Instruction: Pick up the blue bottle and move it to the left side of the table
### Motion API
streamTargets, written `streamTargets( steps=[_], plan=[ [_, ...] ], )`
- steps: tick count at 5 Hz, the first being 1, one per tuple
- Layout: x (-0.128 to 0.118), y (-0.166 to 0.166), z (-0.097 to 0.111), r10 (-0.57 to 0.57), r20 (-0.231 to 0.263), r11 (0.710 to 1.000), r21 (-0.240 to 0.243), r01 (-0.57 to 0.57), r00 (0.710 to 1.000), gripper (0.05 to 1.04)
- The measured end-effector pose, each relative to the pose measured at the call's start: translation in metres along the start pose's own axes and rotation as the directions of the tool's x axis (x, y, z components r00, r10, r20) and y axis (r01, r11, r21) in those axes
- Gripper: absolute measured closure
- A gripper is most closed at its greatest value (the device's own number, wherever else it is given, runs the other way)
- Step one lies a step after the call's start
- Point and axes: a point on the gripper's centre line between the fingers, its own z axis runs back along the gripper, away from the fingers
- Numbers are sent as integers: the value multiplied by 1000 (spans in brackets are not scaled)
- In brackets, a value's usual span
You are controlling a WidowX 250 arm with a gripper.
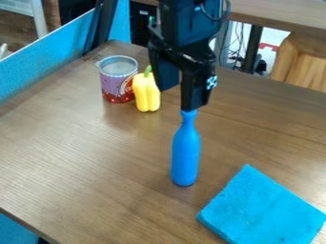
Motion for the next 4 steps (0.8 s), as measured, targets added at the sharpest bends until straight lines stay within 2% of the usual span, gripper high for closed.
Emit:
streamTargets(
  steps=[2,3,4],
  plan=[
    [-10,1,-17,-4,-25,1000,8,4,1000,75],
    [-10,-2,-22,-10,-20,1000,-8,10,1000,77],
    [-7,2,-22,14,14,1000,-25,-14,1000,77]
  ],
)
